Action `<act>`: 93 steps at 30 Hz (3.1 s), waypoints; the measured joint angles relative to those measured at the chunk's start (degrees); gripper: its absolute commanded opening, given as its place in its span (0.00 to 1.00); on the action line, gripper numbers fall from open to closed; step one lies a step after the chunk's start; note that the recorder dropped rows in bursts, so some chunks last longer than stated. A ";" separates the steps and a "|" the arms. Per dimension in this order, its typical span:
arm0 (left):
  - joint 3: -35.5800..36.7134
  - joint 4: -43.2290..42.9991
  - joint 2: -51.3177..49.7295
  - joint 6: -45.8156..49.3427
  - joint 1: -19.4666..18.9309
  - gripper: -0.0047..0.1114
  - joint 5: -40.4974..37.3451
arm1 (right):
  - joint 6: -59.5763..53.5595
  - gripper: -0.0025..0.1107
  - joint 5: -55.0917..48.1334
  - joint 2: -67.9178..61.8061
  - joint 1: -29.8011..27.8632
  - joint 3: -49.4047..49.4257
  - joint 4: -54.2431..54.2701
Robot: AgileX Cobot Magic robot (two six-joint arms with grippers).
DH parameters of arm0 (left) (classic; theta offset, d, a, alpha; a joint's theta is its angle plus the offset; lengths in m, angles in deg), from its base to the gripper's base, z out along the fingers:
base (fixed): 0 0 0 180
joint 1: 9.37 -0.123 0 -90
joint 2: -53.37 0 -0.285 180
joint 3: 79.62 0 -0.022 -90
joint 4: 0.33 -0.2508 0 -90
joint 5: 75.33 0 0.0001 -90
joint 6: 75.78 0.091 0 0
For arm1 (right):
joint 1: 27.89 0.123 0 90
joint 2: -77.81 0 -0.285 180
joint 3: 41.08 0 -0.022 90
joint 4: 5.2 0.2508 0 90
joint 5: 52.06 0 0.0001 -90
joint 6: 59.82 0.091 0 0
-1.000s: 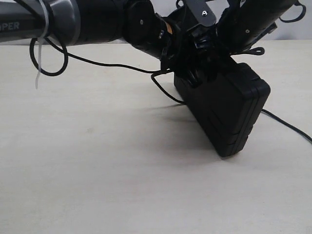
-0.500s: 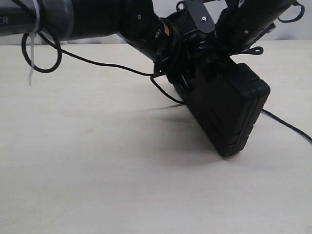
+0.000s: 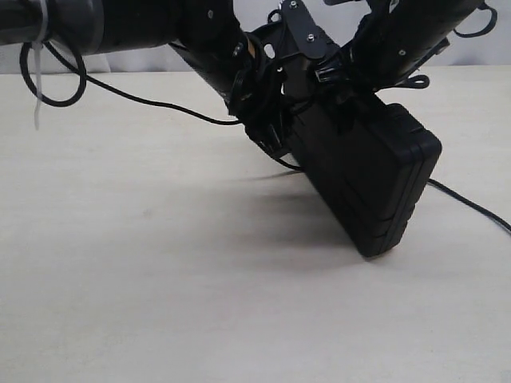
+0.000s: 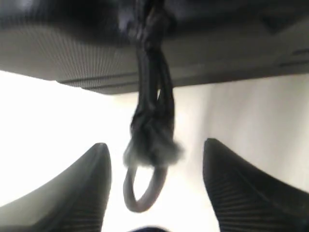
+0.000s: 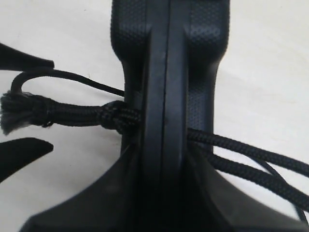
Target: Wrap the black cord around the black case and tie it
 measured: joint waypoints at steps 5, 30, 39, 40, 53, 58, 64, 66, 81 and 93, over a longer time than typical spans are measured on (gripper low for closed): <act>0.00 -0.51 -0.24 0.05 -0.27 0.50 -1.58 | 0.00 0.19 -0.10 0.00 0.00 0.00 0.00; 0.00 14.16 -2.52 7.81 -0.27 0.04 9.23 | -0.38 0.19 -0.39 0.00 0.00 0.00 0.32; 0.00 15.51 -2.52 9.17 -0.27 0.08 8.43 | -0.38 0.19 -0.49 0.00 0.00 0.00 0.41; 0.00 15.51 -2.52 9.17 -0.27 0.11 8.35 | -0.38 0.19 -0.49 0.00 0.00 0.00 0.41; 0.00 15.51 -2.52 9.17 -0.27 0.23 7.35 | -2.15 0.50 -1.34 0.00 0.00 0.23 3.01; 0.00 14.00 -2.52 9.17 -0.27 0.23 6.28 | -4.04 0.50 -2.00 -0.12 0.00 0.23 3.36; 0.00 11.99 -2.52 9.01 -0.27 0.23 6.04 | -6.48 0.50 -2.84 0.22 0.00 0.23 5.53; 0.00 11.27 -2.52 7.89 -0.38 0.23 5.91 | -7.05 0.50 -3.34 0.33 0.00 0.23 6.42; 0.00 10.21 -2.60 6.43 -3.01 0.23 3.78 | -10.70 0.50 -5.62 1.67 0.00 0.23 12.59; 0.09 9.51 -2.40 6.43 -3.11 0.23 1.39 | -14.91 0.50 -6.14 6.27 0.00 0.23 12.90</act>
